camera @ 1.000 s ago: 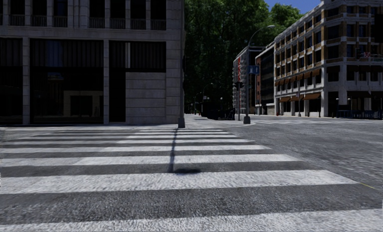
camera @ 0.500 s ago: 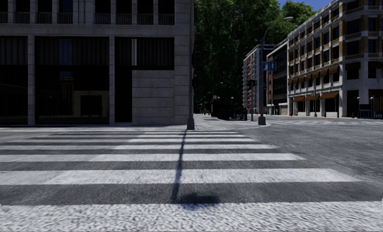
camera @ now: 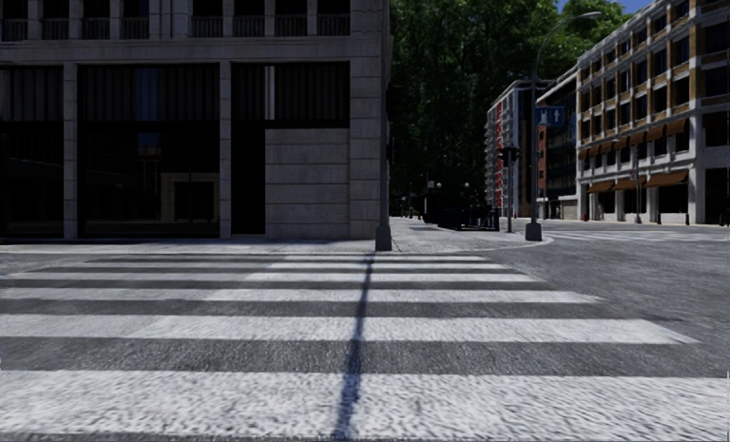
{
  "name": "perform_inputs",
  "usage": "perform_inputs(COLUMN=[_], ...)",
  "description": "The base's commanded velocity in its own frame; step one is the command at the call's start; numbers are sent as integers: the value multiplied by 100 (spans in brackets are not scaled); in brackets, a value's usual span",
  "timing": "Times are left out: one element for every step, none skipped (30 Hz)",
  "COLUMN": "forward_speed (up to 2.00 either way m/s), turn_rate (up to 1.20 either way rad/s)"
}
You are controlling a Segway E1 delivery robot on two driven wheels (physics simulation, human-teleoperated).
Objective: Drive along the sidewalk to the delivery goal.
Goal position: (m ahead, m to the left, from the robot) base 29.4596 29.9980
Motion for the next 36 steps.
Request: perform_inputs(forward_speed=[169, 169, 169, 169, 169, 169, 169, 169, 169, 169, 169, 169, 169, 169, 169, 169, 169, 169, 169, 169, 169, 169, 169, 169, 169, 169, 169, 169, 169, 169, 169, 169, 169, 169, 169, 169], turn_rate=[49, 25, 11, 6, 6, 1, 0, 0, 0, 0, 0, 0, 0, 0, 0, 0, 0, 17, 48, 48, 106, 120, 120, 120, 120, 75, 75, 28, 9, 0, 0, 0, 0, 0, 0, 0])
